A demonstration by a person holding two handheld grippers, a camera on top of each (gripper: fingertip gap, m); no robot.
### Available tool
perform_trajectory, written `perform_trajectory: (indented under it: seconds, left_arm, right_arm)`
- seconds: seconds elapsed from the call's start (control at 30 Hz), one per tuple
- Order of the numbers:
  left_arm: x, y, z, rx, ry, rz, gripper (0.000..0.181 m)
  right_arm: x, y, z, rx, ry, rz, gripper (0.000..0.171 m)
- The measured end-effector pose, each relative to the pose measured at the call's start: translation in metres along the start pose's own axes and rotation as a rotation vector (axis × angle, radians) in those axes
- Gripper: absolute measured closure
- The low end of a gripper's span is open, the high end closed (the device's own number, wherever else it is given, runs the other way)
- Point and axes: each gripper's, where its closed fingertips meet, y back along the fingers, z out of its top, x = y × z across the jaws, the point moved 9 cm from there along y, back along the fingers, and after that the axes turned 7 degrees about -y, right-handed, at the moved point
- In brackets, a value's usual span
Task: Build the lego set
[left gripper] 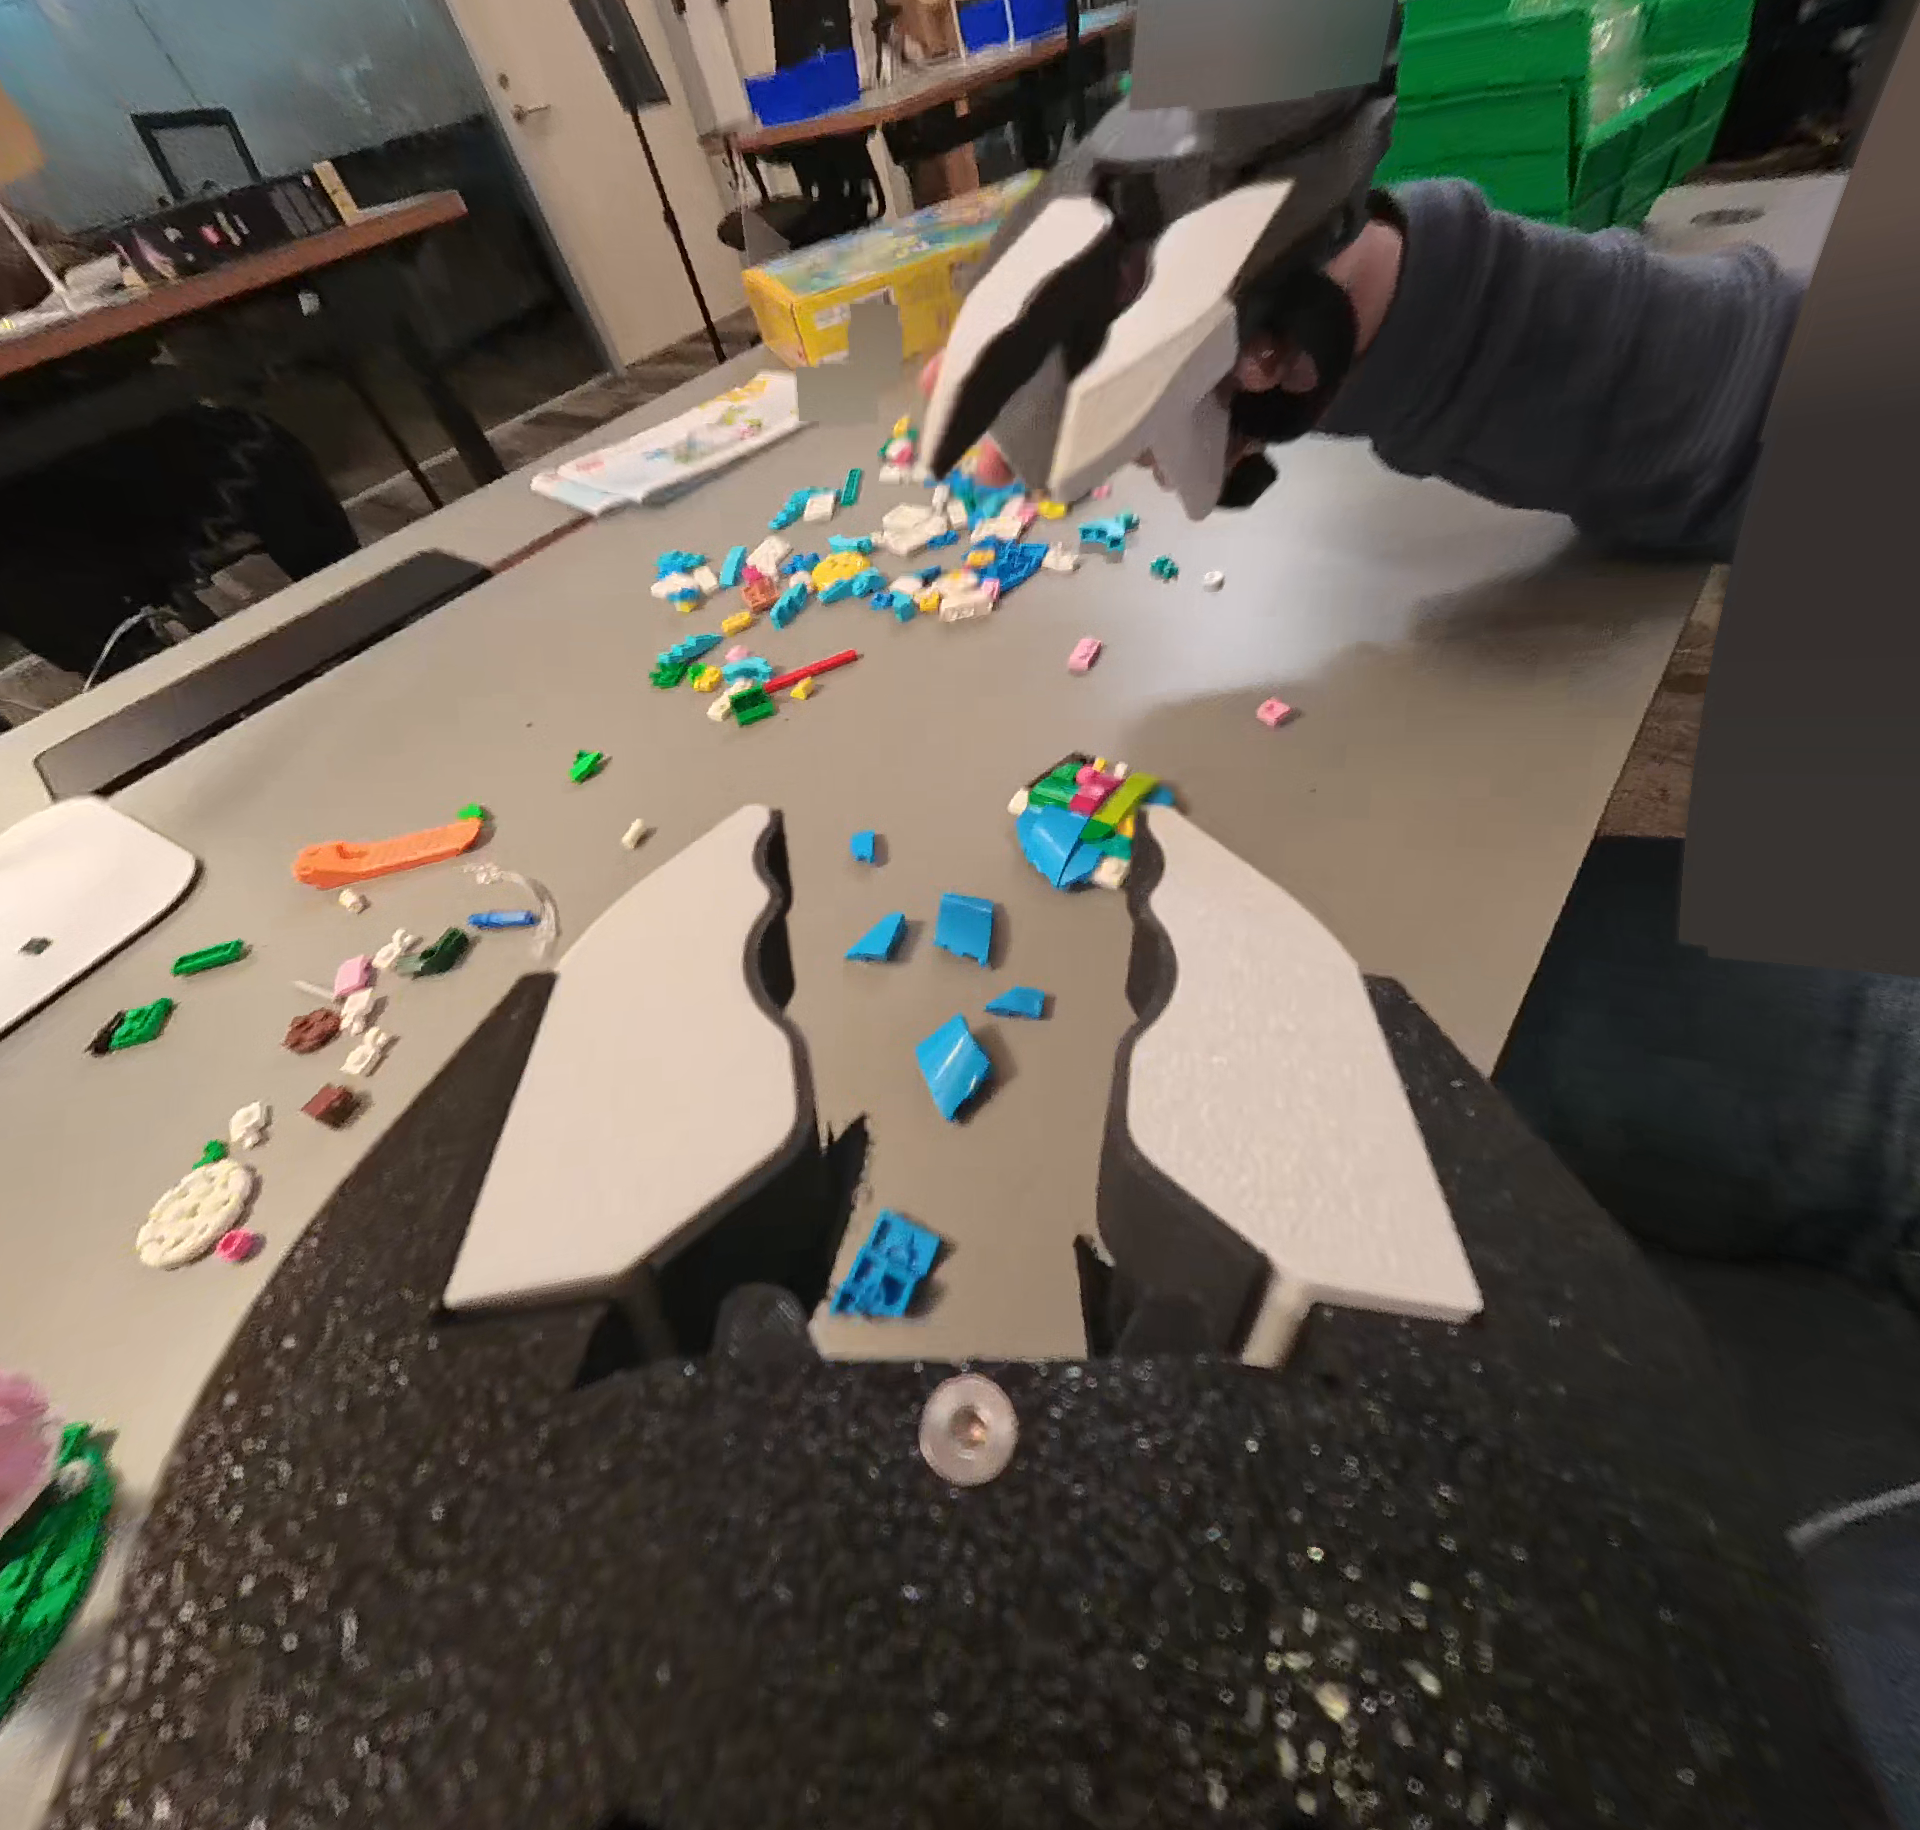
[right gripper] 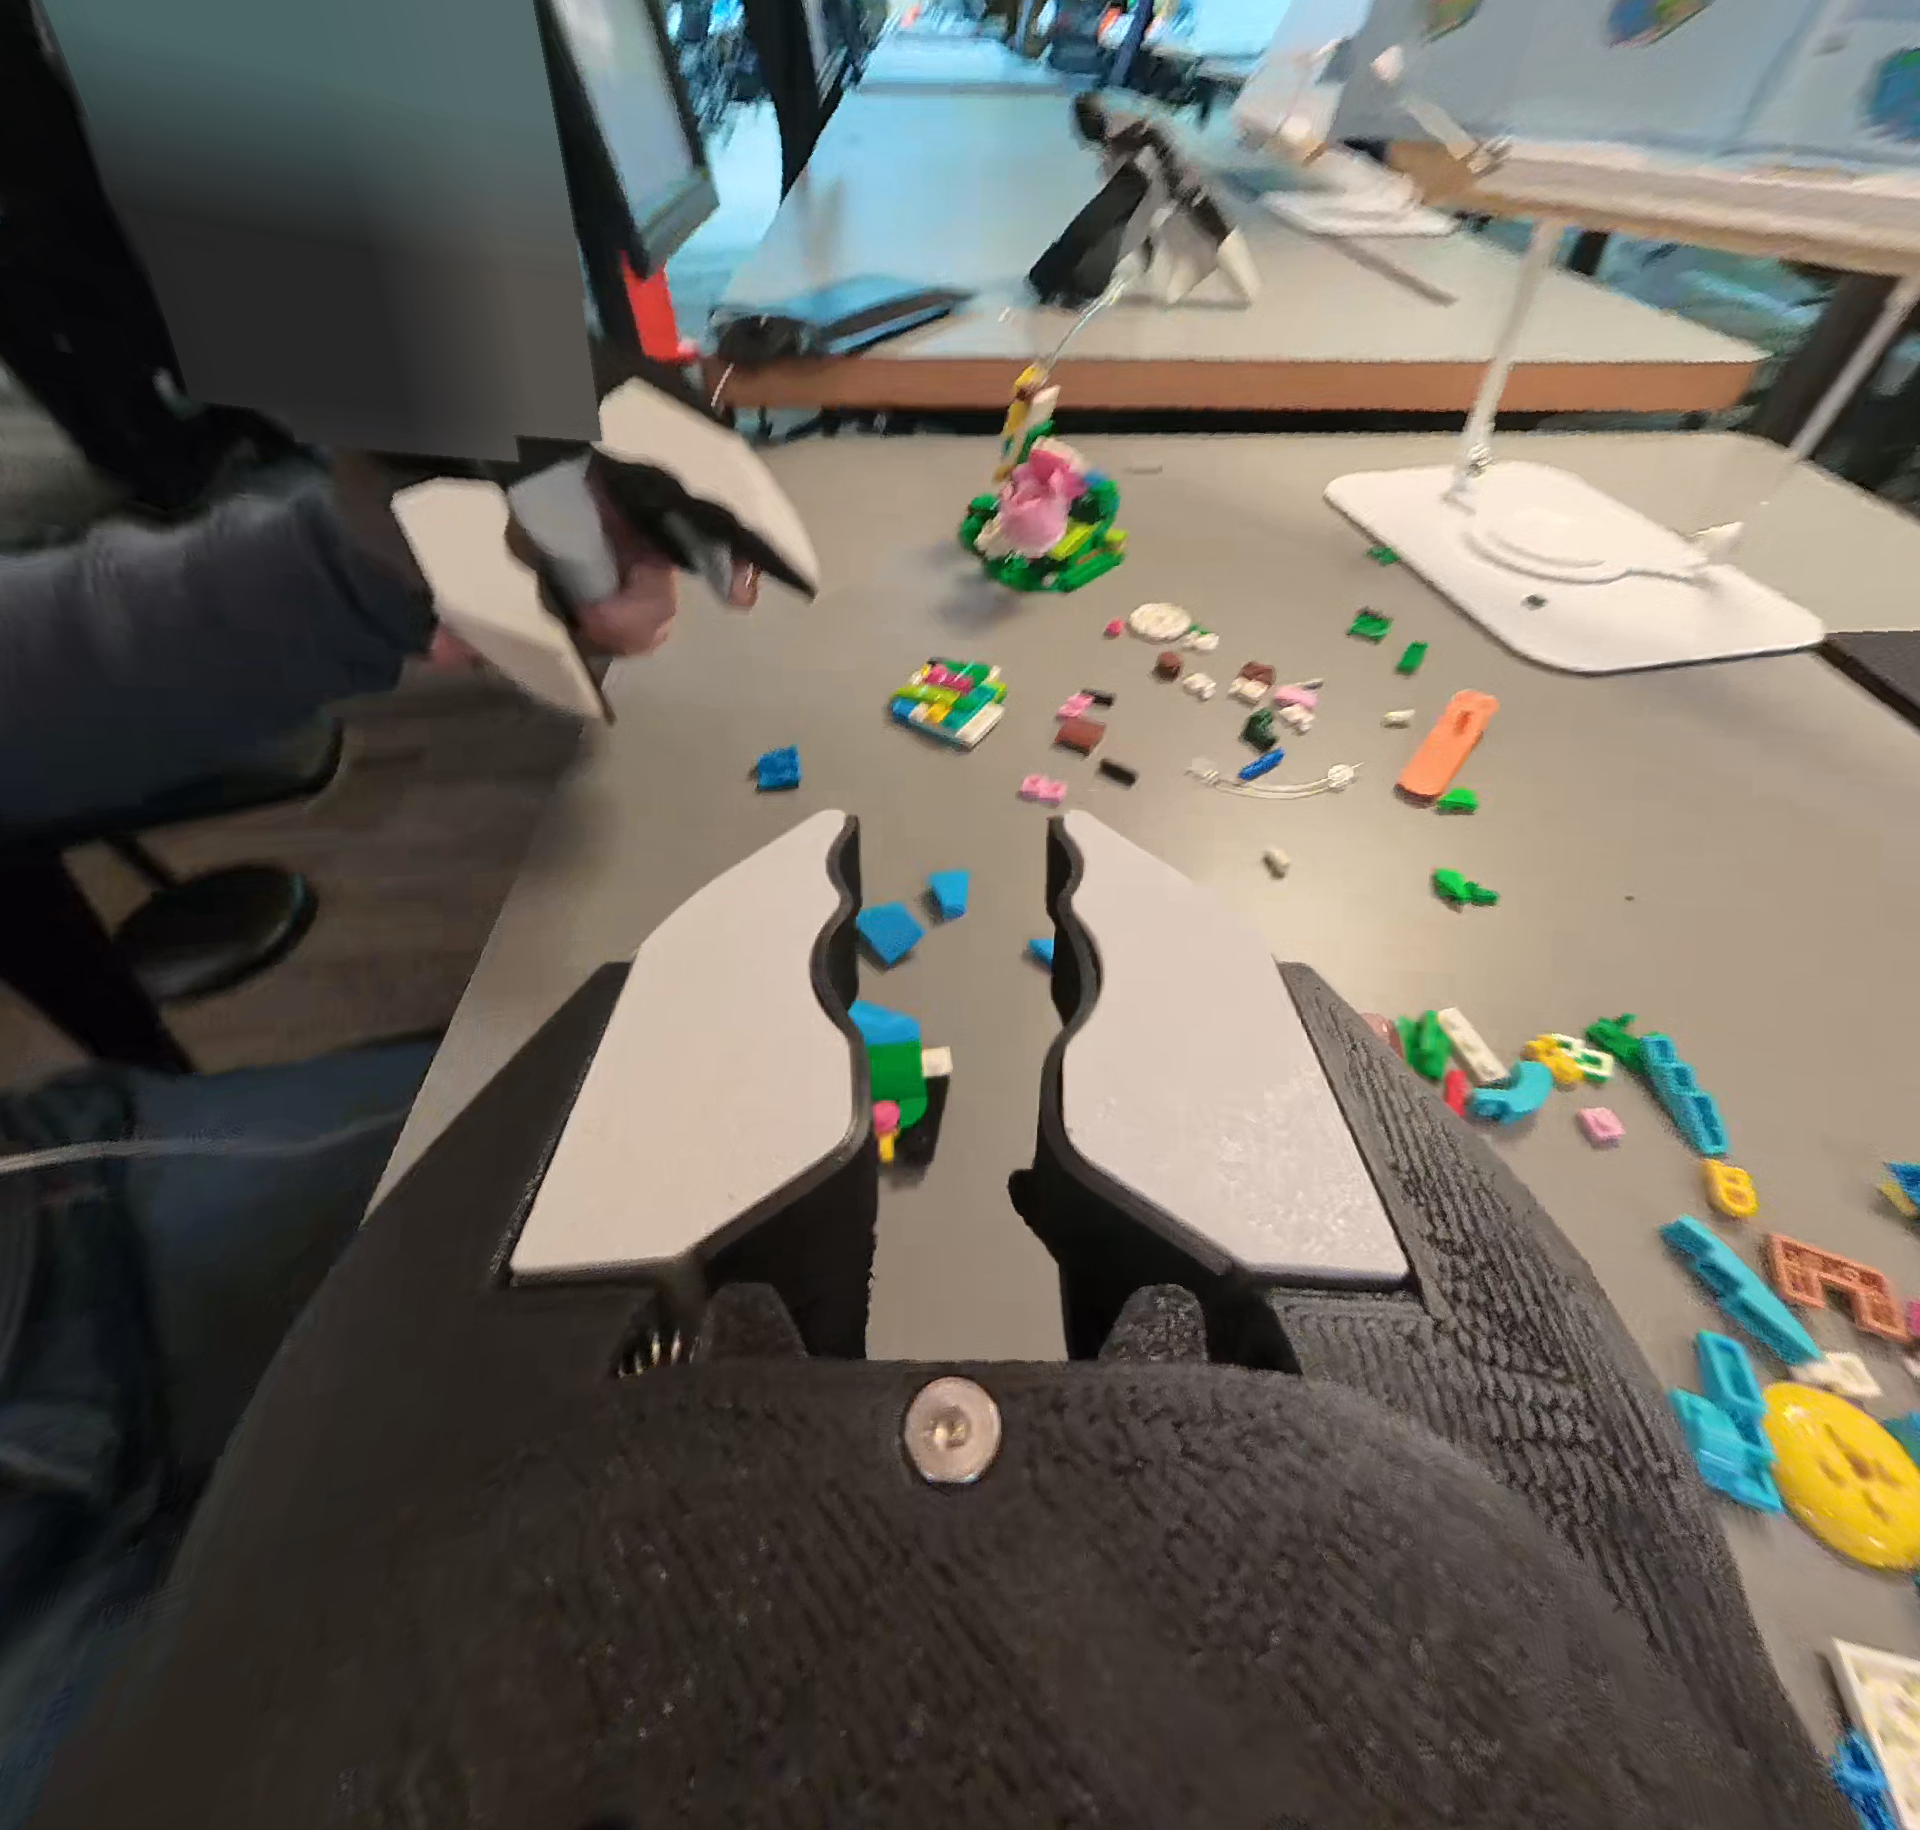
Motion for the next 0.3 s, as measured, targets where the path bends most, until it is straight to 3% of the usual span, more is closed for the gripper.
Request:
perform_trajectory:
  seconds: [0.3]
  left_arm:
    - [0.007, -0.002, -0.023, 0.353, 0.137, 0.005, 0.125]
  right_arm:
    - [0.007, -0.028, -0.033, 0.335, 0.063, 0.044, 0.125]
